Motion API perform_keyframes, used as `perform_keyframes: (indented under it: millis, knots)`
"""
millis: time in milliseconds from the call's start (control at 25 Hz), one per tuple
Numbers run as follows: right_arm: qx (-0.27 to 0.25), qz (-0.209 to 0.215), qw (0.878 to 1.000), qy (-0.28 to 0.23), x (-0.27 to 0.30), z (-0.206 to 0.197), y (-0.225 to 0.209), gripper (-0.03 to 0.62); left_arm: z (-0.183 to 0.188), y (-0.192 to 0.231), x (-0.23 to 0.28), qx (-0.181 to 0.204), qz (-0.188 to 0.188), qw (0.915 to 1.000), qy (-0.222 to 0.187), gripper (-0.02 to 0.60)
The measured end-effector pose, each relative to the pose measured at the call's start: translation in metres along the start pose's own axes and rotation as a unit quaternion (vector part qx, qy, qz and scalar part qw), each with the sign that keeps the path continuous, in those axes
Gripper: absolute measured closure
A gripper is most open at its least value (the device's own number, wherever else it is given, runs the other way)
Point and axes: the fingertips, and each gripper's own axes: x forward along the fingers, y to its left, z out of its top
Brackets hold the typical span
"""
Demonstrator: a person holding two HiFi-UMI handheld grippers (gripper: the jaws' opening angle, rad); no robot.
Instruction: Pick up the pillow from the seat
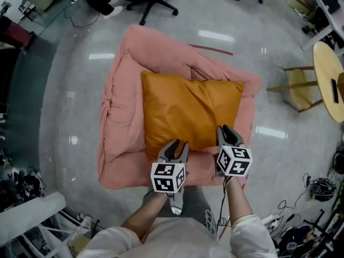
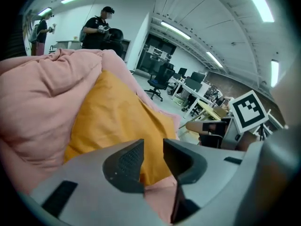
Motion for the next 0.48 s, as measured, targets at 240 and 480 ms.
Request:
perform_keyframes:
  millis: [240,480]
  knots:
    - [-0.03,0.03,0.999,0.021,0.035,-0.004,-0.004,0.497,-0.026,0.015,0.015,-0.039,0.044,0.9982,0.01,0.413]
    - [-0.051,0.05,0.997,0.036,0.067,-0.007,-0.008,0.456,-0.049,0.028,0.024,-0.084,0.102,0.9912,0.007,0.34]
